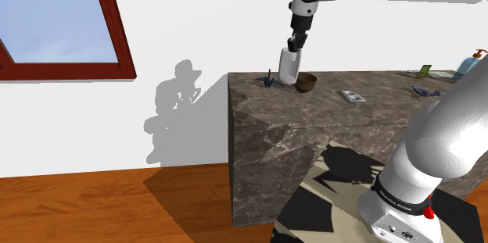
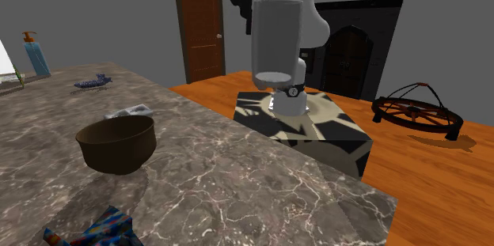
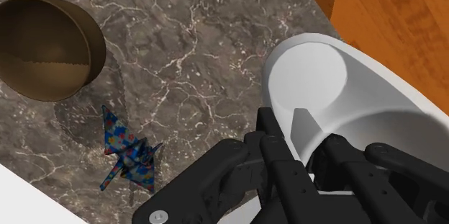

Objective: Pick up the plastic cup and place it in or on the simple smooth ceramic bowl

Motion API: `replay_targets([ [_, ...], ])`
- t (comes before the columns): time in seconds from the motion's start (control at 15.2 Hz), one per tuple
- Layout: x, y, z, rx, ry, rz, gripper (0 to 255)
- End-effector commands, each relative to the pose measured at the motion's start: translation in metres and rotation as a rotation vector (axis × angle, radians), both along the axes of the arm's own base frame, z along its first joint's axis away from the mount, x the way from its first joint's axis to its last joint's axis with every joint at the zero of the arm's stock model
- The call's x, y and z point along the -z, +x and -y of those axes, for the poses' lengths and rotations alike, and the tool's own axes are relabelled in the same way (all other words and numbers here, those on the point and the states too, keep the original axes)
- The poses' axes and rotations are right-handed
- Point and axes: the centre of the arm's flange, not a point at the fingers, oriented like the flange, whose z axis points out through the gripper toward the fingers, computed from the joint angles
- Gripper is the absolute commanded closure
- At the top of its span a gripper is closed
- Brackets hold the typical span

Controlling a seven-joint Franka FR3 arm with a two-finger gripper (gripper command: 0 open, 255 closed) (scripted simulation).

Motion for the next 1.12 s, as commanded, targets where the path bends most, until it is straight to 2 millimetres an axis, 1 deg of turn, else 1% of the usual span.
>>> replay_targets([
  [0.0,-0.006,0.002,0.014,0.0,0.0,0.0,255],
  [1.06,-0.033,0.024,0.222,0.0,0.0,0.0,255],
])
